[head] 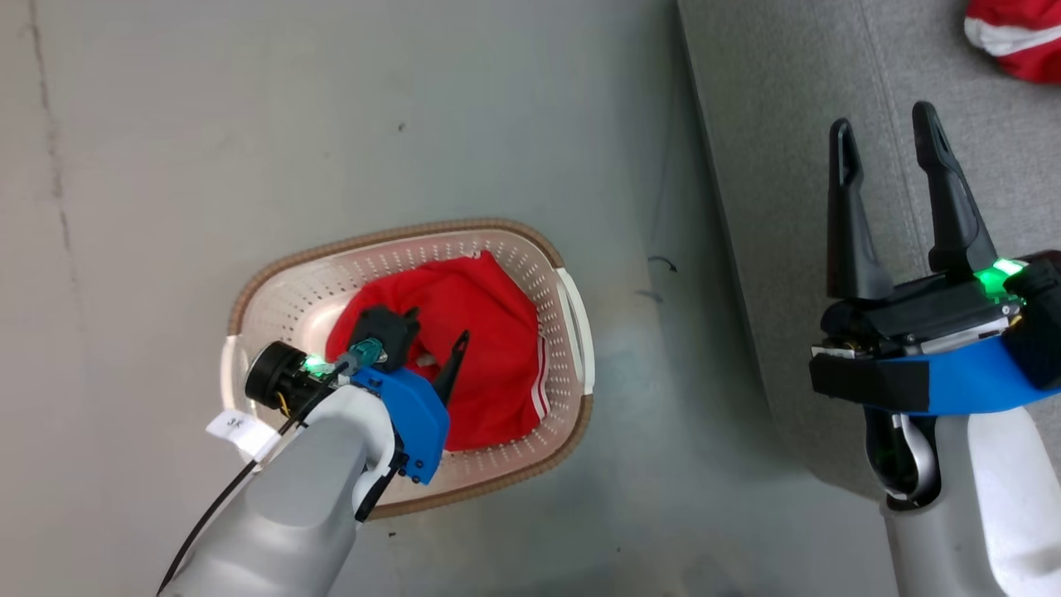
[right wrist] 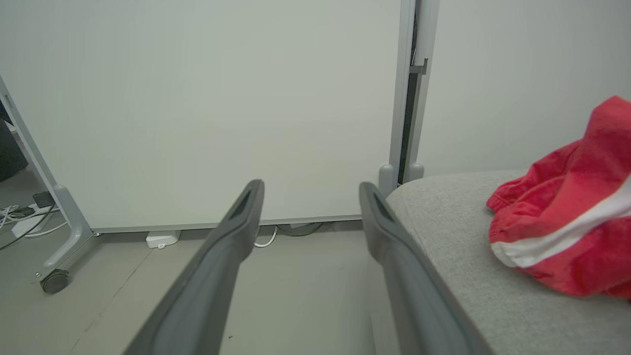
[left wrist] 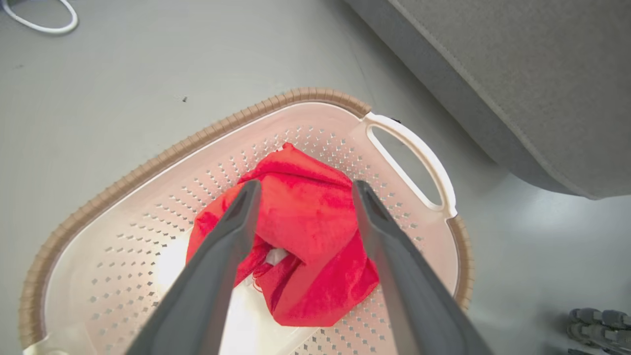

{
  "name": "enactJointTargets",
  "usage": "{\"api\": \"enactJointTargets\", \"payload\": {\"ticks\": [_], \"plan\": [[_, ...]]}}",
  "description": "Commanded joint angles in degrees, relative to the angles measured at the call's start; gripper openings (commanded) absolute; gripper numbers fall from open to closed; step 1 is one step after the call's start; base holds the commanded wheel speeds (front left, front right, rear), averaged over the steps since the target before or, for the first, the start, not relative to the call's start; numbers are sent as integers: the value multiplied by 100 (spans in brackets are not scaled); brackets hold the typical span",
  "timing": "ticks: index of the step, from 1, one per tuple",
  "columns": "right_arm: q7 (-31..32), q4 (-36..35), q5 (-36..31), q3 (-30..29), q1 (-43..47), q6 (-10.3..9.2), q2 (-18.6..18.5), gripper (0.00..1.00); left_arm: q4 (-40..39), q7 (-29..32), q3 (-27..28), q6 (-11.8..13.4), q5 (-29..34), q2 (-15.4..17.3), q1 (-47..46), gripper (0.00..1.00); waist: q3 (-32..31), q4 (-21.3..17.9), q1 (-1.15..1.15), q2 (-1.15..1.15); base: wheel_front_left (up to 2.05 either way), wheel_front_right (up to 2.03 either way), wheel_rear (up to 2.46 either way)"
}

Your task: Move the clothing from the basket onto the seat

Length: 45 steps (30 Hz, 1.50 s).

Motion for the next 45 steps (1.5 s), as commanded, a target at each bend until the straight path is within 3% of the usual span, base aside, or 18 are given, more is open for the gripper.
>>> {"api": "enactJointTargets", "payload": {"ticks": [1,16,28,41,42,43,44,45], "plan": [[-1,-37,15,21,-120,3,5,100,58,49,-64,-2,-90,32,-124,100,253,-119,-1,0,0,0,0],[-1,-460,-2,143,-448,3,5,100,584,882,-1029,-3,-1037,161,-673,100,1219,-268,-1,0,0,0,0],[-1,-639,-57,160,-522,3,5,100,751,997,-1448,-3,-1475,261,-1151,100,1835,-309,-1,0,0,0,0],[-1,-743,-40,140,-490,3,6,100,844,787,-1719,-3,-1809,96,-1547,100,2253,-354,-1,0,0,0,0],[-1,-738,-41,140,-491,3,6,100,839,772,-1758,-3,-1834,96,-1555,69,2265,-352,-1,0,0,0,0],[-1,-731,-42,137,-496,3,6,100,821,726,-1802,-3,-1843,100,-1568,18,2273,-349,-1,0,0,0,0],[-1,-720,-41,134,-501,3,6,100,816,688,-1839,-3,-1855,101,-1580,0,2275,-347,-1,0,0,0,0],[-1,-705,-38,129,-503,3,6,100,801,656,-1879,-3,-1885,84,-1579,0,2268,-343,-1,0,0,0,0]]}}
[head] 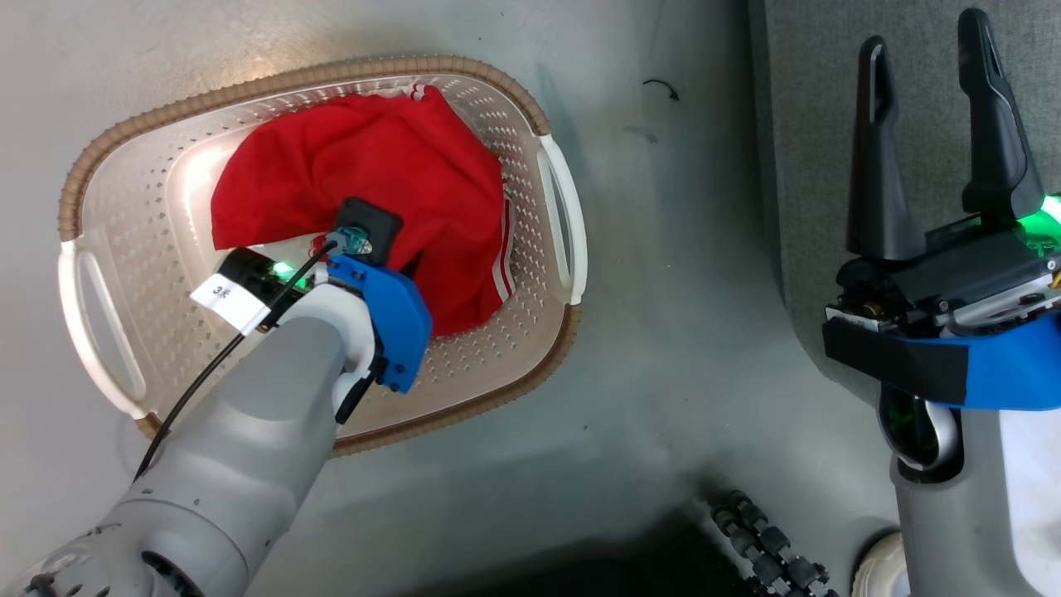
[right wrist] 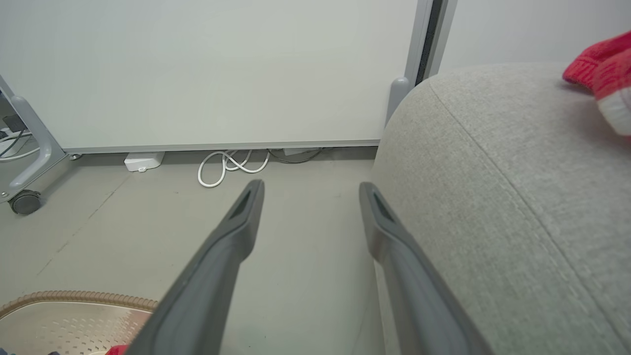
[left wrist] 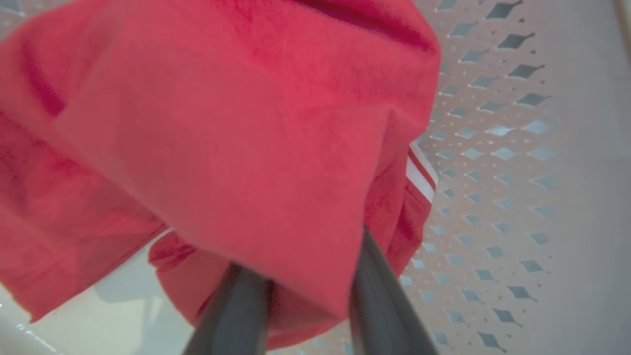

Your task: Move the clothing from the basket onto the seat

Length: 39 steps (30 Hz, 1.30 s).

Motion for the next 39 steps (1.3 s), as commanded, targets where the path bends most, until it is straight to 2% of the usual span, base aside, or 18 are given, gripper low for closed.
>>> {"api": "enactJointTargets", "payload": {"ticks": [1,12,22,27,32,39], "plan": [[-3,11,-8,-15,-63,3,4,100,-42,-30,-13,-3,-66,-10,-54,0,-10,6,-1,0,0,0,0],[-2,128,8,-82,-106,3,4,100,-203,-738,-257,-3,-372,-11,-109,0,-320,238,-1,0,0,0,0],[-2,427,-23,-121,-9,3,3,100,-449,-1133,-162,-3,-609,13,152,0,-1113,636,-1,0,0,0,0],[-2,635,-47,-175,152,3,2,100,-811,-1133,329,-3,-397,181,332,0,-1648,800,-1,0,0,0,0],[-2,831,-31,-209,330,2,2,100,-1264,-1134,1048,-3,-40,325,639,0,-2193,891,-1,0,0,0,0],[-2,1043,-25,-274,635,3,1,100,-1872,-1136,1998,-3,659,371,1169,0,-2935,994,-1,0,0,0,0]]}}
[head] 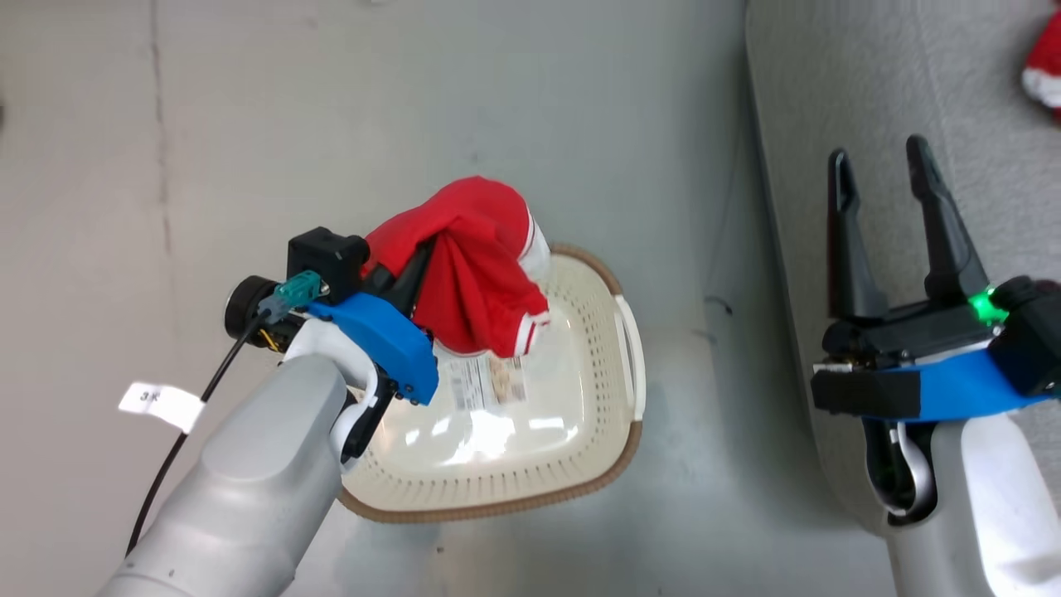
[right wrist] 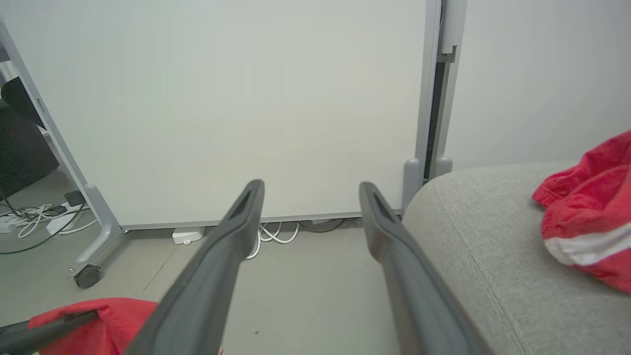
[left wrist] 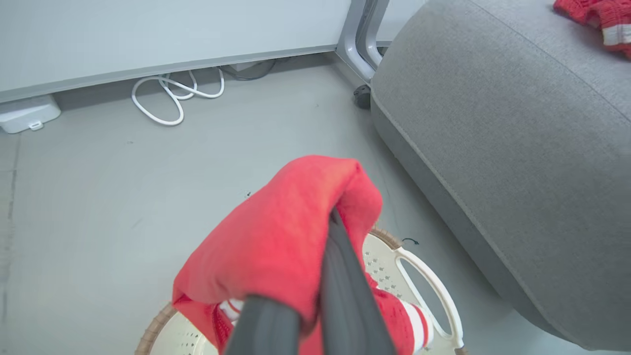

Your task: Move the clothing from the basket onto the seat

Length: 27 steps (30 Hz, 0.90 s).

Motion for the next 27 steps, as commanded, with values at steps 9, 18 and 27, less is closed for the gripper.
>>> {"api": "enactJointTargets", "payload": {"ticks": [9,18,27], "plan": [[-1,216,76,-34,443,3,-2,100,-972,-28,1059,-3,639,-27,687,0,-1208,105,1,0,0,0,0],[-1,327,186,-53,780,3,-1,100,-1836,-27,1356,-3,1026,-36,786,0,-1825,98,1,0,0,0,0],[-1,343,258,-75,1022,3,-2,100,-2606,-27,1206,-3,1086,5,442,0,-2189,96,1,0,0,0,0]]}}
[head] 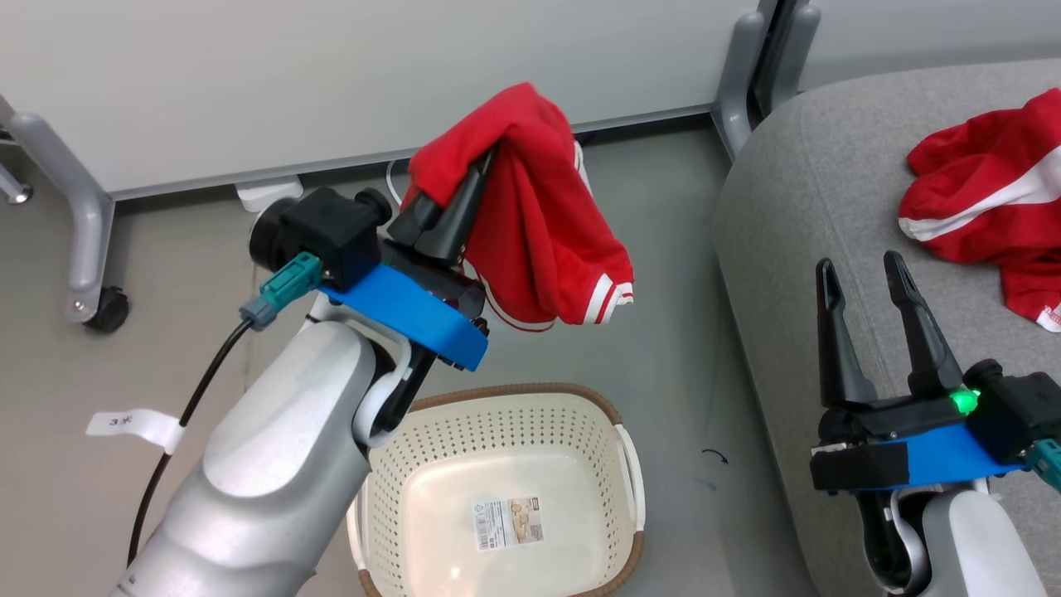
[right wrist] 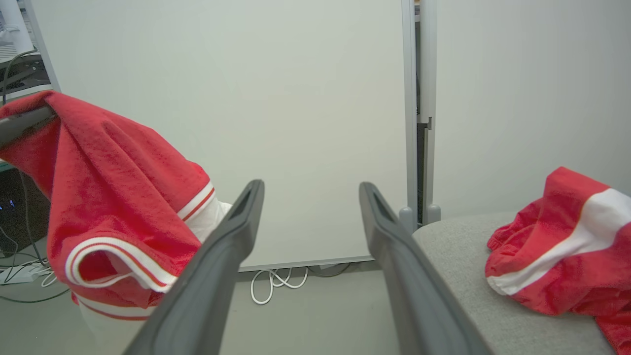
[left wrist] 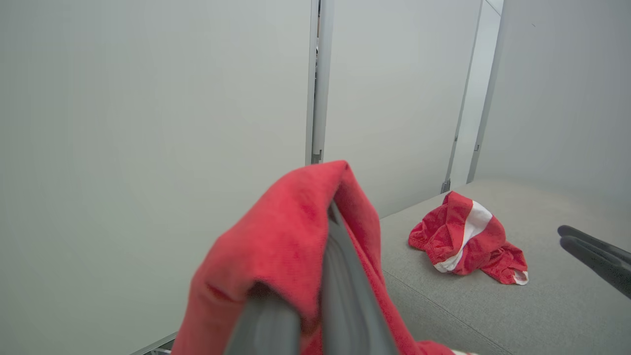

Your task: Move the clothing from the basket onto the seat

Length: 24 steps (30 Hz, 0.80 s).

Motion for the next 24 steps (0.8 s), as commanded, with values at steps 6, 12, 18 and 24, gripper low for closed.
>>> {"api": "enactJointTargets", "payload": {"ticks": [6,12,18,24], "plan": [[-1,33,92,-21,198,3,-1,100,-312,-28,-271,-3,-7,80,-347,0,-212,-25,1,-1,0,0,0],[-1,45,121,-22,269,3,-2,100,-434,43,-439,-3,-74,124,-564,0,-308,-43,1,-1,0,0,0],[-1,-83,76,14,190,3,-1,100,-484,83,-502,-2,-98,110,-625,0,-300,-46,1,-1,0,0,0],[-1,-374,-98,277,-115,3,-65,100,-492,85,-542,1,-107,105,-636,0,-274,-29,1,-1,0,0,0]]}}
